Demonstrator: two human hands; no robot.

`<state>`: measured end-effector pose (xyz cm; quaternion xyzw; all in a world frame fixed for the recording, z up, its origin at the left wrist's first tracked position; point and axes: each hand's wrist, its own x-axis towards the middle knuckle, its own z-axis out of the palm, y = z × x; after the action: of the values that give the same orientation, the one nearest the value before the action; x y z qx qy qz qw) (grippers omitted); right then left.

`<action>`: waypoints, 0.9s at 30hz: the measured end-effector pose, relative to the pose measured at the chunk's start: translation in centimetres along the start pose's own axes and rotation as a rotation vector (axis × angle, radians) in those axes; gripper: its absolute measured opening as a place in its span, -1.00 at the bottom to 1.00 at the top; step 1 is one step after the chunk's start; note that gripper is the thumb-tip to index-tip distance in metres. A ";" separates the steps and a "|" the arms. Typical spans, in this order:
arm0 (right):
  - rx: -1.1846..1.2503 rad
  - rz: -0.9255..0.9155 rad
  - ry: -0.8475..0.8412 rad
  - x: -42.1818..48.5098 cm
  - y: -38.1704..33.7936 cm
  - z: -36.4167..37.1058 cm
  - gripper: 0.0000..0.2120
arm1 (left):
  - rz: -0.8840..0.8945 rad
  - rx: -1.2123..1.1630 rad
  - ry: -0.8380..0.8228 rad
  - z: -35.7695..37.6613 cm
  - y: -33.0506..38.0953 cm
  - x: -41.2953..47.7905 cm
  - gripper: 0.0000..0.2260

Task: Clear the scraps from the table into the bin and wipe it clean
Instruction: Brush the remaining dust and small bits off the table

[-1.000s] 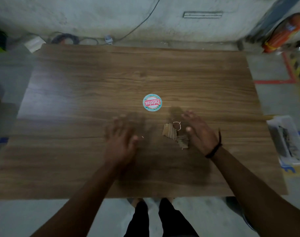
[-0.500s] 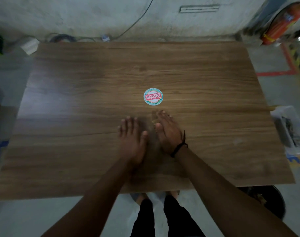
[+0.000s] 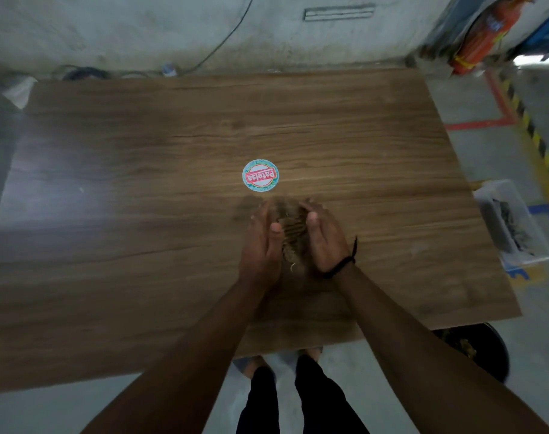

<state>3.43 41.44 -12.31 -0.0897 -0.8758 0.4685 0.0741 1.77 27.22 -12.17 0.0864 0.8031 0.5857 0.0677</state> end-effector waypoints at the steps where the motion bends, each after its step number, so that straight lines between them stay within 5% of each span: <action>1: -0.028 -0.015 -0.014 -0.3 -0.4 0.5 -0.29 | 0.006 -0.018 -0.033 0.8 0.5 -0.2 -0.40; 4: 0.093 -0.007 0.032 -1.5 -1.2 1.7 -0.45 | -0.015 -0.096 0.026 2.9 1.6 -0.9 -0.42; 12: 0.829 0.218 0.412 -1.6 -2.1 4.7 -0.51 | -0.171 -0.637 0.186 3.5 0.7 0.1 -0.31; 18: 0.755 0.222 0.387 -1.6 -2.2 5.0 -0.58 | -0.361 -0.902 0.273 2.9 1.6 0.8 -0.55; 27: 0.691 0.226 0.359 -1.6 -2.5 5.4 -0.69 | -0.586 -1.102 0.087 2.8 2.3 0.9 -0.72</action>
<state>3.62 35.33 -13.25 -0.2356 -0.6246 0.7173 0.1995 1.64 30.66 -10.81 -0.2091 0.3755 0.8738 0.2274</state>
